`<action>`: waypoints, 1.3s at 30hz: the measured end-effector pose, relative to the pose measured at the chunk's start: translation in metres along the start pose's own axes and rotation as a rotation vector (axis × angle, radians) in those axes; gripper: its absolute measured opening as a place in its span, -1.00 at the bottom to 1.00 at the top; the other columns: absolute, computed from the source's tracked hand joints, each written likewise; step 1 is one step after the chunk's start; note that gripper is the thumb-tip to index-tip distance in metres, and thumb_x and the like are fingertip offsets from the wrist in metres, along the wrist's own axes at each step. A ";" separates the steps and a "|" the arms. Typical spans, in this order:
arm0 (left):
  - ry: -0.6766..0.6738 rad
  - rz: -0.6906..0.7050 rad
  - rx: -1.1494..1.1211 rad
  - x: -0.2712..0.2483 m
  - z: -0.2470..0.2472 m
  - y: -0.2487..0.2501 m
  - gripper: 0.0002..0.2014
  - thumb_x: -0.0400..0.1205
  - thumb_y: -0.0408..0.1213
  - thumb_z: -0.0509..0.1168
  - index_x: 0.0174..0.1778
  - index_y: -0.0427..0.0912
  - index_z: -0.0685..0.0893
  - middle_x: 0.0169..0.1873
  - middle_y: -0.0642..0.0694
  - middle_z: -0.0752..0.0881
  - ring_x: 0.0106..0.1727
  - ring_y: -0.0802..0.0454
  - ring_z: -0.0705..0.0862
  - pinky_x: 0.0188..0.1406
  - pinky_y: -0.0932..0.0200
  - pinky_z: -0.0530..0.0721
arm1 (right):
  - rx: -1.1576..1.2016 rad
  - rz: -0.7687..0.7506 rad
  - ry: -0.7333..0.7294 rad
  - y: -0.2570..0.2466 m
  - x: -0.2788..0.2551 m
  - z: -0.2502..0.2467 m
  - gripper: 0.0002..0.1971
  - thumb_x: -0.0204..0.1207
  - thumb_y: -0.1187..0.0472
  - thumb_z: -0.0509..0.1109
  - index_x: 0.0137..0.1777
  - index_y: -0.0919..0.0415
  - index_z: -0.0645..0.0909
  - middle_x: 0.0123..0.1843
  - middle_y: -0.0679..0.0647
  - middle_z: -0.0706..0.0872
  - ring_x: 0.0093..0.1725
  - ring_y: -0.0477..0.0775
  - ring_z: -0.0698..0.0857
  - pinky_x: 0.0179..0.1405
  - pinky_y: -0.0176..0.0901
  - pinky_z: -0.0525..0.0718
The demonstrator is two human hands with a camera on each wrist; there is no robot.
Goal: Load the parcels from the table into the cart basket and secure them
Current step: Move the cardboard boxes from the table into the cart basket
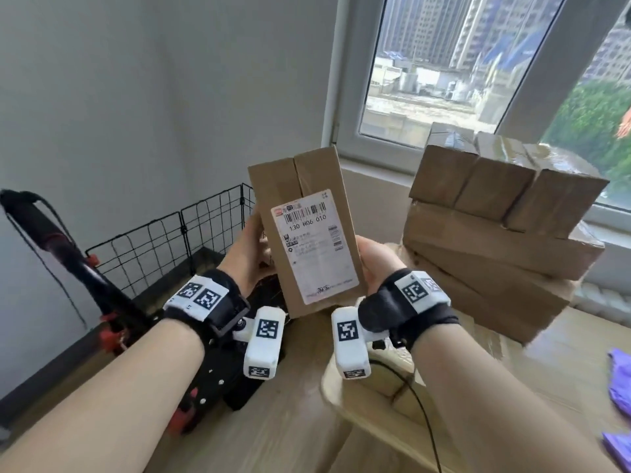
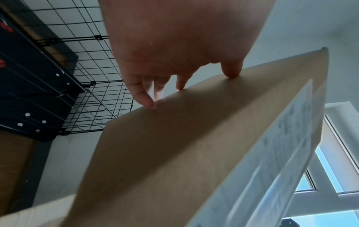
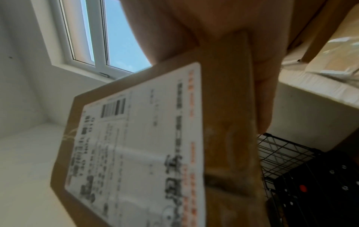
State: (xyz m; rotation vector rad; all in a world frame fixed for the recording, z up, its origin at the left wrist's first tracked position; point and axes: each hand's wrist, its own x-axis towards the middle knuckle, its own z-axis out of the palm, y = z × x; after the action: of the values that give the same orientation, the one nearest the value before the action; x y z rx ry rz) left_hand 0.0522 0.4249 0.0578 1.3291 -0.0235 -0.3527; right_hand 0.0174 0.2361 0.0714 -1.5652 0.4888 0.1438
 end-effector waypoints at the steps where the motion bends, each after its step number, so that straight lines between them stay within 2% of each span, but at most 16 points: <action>1: 0.016 0.007 0.006 -0.001 -0.002 0.003 -0.47 0.57 0.39 0.03 0.09 0.13 0.73 0.15 -0.15 0.76 0.25 -0.21 0.67 0.23 -0.24 0.61 | 0.033 0.016 -0.005 -0.004 0.000 0.006 -0.81 0.57 0.12 0.29 -0.25 0.14 0.58 -0.16 0.10 0.67 -0.13 0.07 0.68 0.06 -0.07 0.67; 3: 0.052 -0.003 0.037 0.005 -0.007 0.009 -0.41 0.51 0.45 0.03 0.12 0.13 0.72 0.11 -0.10 0.78 0.21 -0.18 0.70 0.28 -0.27 0.58 | 0.005 0.023 -0.014 -0.013 0.005 0.020 -0.78 0.45 0.02 0.35 -0.23 0.18 0.64 -0.12 0.17 0.73 0.00 0.24 0.74 0.22 0.20 0.65; 4: 0.063 -0.014 0.043 0.013 -0.012 0.010 -0.36 0.47 0.49 0.03 0.16 0.14 0.71 0.10 -0.08 0.79 0.20 -0.16 0.71 0.29 -0.28 0.57 | 0.005 0.013 -0.007 -0.018 0.009 0.026 -0.77 0.45 0.01 0.34 -0.23 0.17 0.63 -0.13 0.17 0.72 -0.03 0.24 0.72 0.23 0.23 0.63; 6: 0.085 -0.028 0.112 0.025 -0.018 0.016 -0.27 0.40 0.56 0.00 0.20 0.16 0.69 0.08 -0.07 0.79 0.18 -0.16 0.72 0.28 -0.29 0.58 | 0.011 -0.013 0.010 -0.026 0.022 0.034 -0.76 0.50 0.02 0.28 -0.28 0.15 0.59 -0.22 0.14 0.68 -0.12 0.19 0.63 0.10 0.10 0.64; 9: 0.123 -0.028 0.197 0.047 -0.023 0.029 -0.19 0.41 0.57 -0.05 0.28 0.07 0.64 0.09 -0.12 0.76 0.14 -0.16 0.70 0.21 -0.21 0.63 | 0.046 -0.020 -0.002 -0.040 0.044 0.042 -0.74 0.54 0.01 0.25 -0.31 0.11 0.56 -0.33 0.06 0.61 -0.19 0.12 0.56 -0.10 -0.03 0.51; 11: 0.169 -0.024 0.239 0.070 -0.028 0.036 -0.26 0.51 0.50 -0.09 0.17 0.00 0.67 -0.05 -0.10 0.76 -0.02 -0.06 0.71 -0.09 0.02 0.68 | 0.070 -0.029 -0.019 -0.050 0.063 0.046 -0.71 0.56 -0.05 0.24 -0.31 0.08 0.56 -0.38 0.00 0.61 -0.28 0.06 0.57 -0.13 -0.08 0.54; 13: 0.178 -0.025 0.235 0.092 -0.030 0.045 -0.37 0.58 0.41 -0.12 -0.04 0.01 0.67 -0.26 -0.03 0.71 -0.25 0.03 0.65 -0.33 0.14 0.57 | 0.059 -0.053 -0.039 -0.059 0.087 0.048 -0.70 0.56 -0.08 0.22 -0.33 0.05 0.55 -0.43 -0.06 0.60 -0.33 0.01 0.54 -0.18 -0.12 0.54; 16: 0.184 -0.059 0.225 0.133 -0.034 0.053 -0.36 0.58 0.41 -0.07 -0.02 -0.02 0.68 -0.22 -0.06 0.75 -0.28 0.02 0.69 -0.37 0.18 0.61 | -0.008 -0.076 -0.088 -0.074 0.125 0.046 -0.65 0.57 -0.18 0.20 -0.24 0.03 0.61 -0.35 -0.05 0.63 -0.24 0.00 0.58 -0.07 -0.11 0.57; 18: 0.190 -0.063 0.219 0.163 -0.038 0.056 -0.39 0.59 0.39 -0.06 -0.04 -0.01 0.69 -0.19 -0.08 0.78 -0.31 0.04 0.73 -0.41 0.22 0.63 | 0.004 -0.104 -0.152 -0.081 0.151 0.043 -0.54 0.49 -0.34 0.21 0.02 0.00 0.69 -0.29 -0.03 0.68 -0.17 0.01 0.63 0.04 -0.08 0.60; 21: 0.190 -0.067 0.227 0.214 -0.045 0.051 -0.32 0.58 0.41 -0.07 0.21 -0.04 0.67 0.02 -0.13 0.77 -0.06 -0.06 0.73 -0.18 0.09 0.65 | -0.054 -0.162 -0.251 -0.091 0.186 0.043 -0.44 0.41 -0.41 0.25 0.23 -0.07 0.64 -0.04 0.00 0.79 0.06 0.04 0.71 0.21 0.02 0.61; 23: 0.205 -0.085 0.219 0.243 -0.051 0.044 -0.27 0.54 0.46 -0.06 0.27 -0.01 0.66 0.07 -0.13 0.76 0.06 -0.11 0.71 0.05 -0.04 0.67 | -0.138 -0.227 -0.272 -0.094 0.208 0.049 -0.58 0.50 -0.24 0.32 0.25 -0.05 0.60 0.13 0.00 0.78 0.10 0.00 0.74 0.13 -0.03 0.65; 25: 0.216 -0.114 0.215 0.268 -0.057 0.036 -0.24 0.49 0.50 -0.04 0.28 0.01 0.66 0.09 -0.14 0.76 0.13 -0.15 0.70 0.23 -0.16 0.62 | -0.179 -0.278 -0.247 -0.093 0.233 0.057 -0.71 0.54 -0.07 0.37 0.22 -0.06 0.60 0.10 -0.04 0.80 0.03 -0.04 0.79 0.05 -0.05 0.70; 28: 0.219 -0.117 0.189 0.300 -0.068 0.029 -0.27 0.48 0.51 -0.01 0.24 0.04 0.66 0.03 -0.11 0.77 0.11 -0.12 0.72 0.19 -0.16 0.64 | -0.141 -0.268 -0.235 -0.091 0.272 0.066 -0.70 0.54 0.04 0.40 0.27 -0.03 0.59 0.07 -0.04 0.81 0.01 -0.01 0.81 0.08 0.02 0.75; 32: 0.202 -0.162 0.051 0.353 -0.087 0.015 -0.30 0.46 0.53 -0.02 -0.03 0.04 0.75 -0.25 -0.02 0.82 0.04 -0.12 0.76 0.14 -0.19 0.69 | -0.138 -0.270 -0.236 -0.097 0.325 0.079 -0.73 0.55 0.12 0.41 0.23 -0.11 0.60 0.04 -0.04 0.82 -0.03 -0.01 0.82 0.02 -0.01 0.78; 36: 0.183 -0.258 -0.014 0.413 -0.108 -0.003 -0.22 0.44 0.56 -0.06 0.10 0.04 0.75 -0.01 -0.10 0.82 0.15 -0.16 0.73 0.21 -0.21 0.64 | -0.188 -0.205 -0.222 -0.099 0.387 0.097 -0.64 0.56 0.10 0.39 0.34 -0.16 0.54 0.05 -0.04 0.81 -0.02 0.00 0.82 0.04 0.05 0.78; 39: 0.224 -0.354 -0.077 0.456 -0.131 -0.018 -0.27 0.50 0.50 -0.07 0.08 0.03 0.76 0.01 -0.15 0.81 0.15 -0.19 0.72 0.13 -0.17 0.64 | -0.206 -0.117 -0.245 -0.091 0.437 0.116 -0.66 0.60 0.14 0.34 0.34 -0.16 0.52 0.02 -0.07 0.81 -0.07 -0.05 0.82 -0.08 -0.08 0.80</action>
State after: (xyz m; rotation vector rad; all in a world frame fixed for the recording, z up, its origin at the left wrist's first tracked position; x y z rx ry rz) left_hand 0.5078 0.4245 -0.0756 1.2887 0.4138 -0.4960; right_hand 0.4690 0.2528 -0.0205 -1.7449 0.1934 0.3001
